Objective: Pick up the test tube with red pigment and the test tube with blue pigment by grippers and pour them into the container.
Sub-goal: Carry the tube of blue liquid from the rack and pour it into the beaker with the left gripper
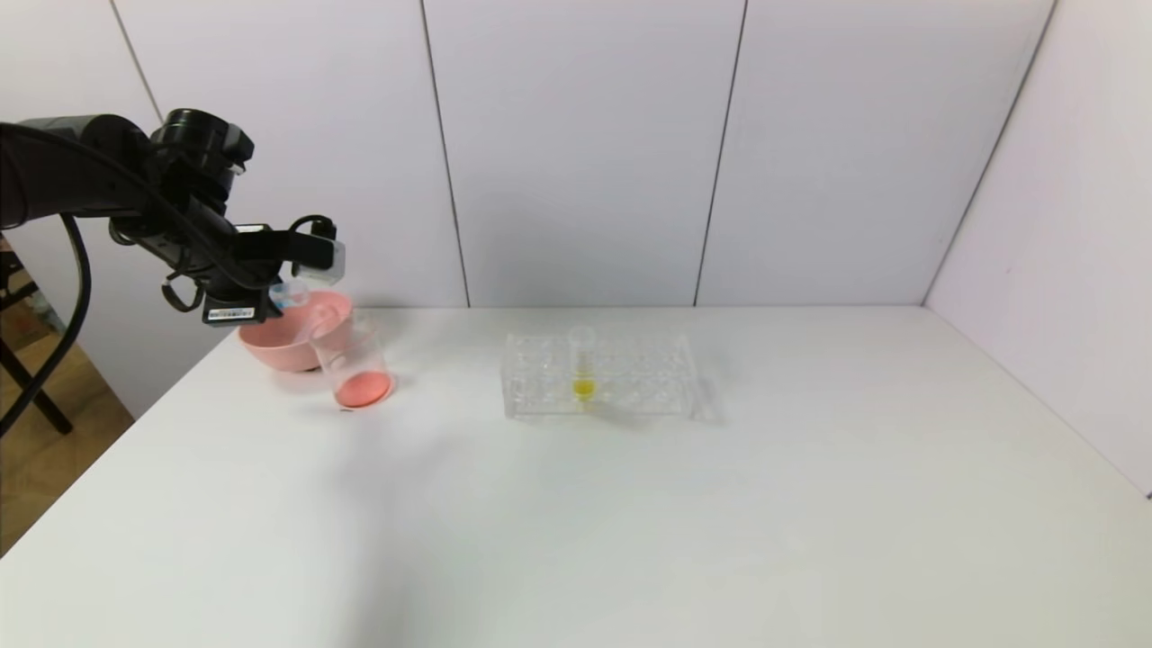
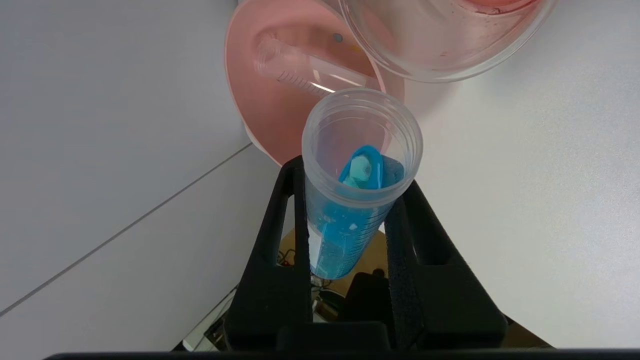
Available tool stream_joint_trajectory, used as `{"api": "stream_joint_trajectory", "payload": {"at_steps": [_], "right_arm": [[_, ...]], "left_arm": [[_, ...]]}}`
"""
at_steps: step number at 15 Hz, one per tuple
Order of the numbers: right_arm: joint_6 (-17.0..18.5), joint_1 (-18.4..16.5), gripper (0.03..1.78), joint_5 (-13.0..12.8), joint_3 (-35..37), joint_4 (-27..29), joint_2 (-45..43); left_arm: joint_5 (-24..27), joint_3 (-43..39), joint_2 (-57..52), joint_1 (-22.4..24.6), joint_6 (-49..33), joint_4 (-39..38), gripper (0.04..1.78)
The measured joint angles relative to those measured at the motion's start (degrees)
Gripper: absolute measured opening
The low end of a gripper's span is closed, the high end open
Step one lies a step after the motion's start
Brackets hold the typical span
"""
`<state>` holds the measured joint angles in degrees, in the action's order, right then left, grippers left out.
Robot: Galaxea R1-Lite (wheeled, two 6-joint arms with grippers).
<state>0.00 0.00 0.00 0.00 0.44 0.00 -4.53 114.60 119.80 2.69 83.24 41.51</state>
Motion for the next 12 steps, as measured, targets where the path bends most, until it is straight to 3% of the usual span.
{"api": "stream_joint_trajectory", "payload": {"at_steps": [12], "right_arm": [[0.00,0.00,1.78,0.00,0.00,0.00,0.00]], "left_arm": [[-4.30,0.00,0.10,-1.71,-2.86,0.09,0.44]]}}
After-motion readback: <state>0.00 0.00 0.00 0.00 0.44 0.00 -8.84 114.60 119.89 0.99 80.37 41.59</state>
